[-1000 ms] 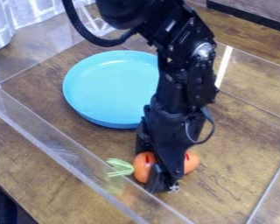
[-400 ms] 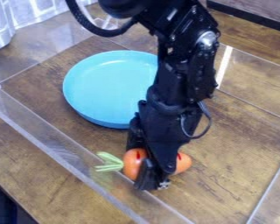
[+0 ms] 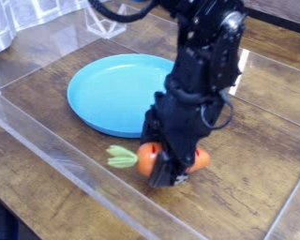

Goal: Put the carrot in the blue tray

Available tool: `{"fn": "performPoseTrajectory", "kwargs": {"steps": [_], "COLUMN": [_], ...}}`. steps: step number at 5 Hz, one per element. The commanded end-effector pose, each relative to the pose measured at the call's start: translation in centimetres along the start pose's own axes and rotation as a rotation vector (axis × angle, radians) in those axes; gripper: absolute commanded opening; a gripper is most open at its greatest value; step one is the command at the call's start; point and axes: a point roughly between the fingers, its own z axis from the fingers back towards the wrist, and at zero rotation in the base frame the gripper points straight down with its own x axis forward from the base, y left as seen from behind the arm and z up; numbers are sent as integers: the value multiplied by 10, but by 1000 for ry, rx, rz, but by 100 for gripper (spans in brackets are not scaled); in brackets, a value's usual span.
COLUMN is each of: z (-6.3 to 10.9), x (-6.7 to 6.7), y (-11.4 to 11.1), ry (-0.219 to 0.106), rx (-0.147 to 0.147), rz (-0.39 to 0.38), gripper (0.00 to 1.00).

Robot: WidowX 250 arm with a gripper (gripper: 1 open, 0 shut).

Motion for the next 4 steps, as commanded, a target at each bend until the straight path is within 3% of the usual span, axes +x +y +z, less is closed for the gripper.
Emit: {"fn": "performPoseTrajectory", "kwargs": {"steps": [1,2,4], "z": [30,54,42], "x": [2,-2,2], "y": [12,20,24], "ry": [-42,-49,-77], "rx": [48,85,82], "rz": [1,0,-14], "gripper": [0,0,0]}}
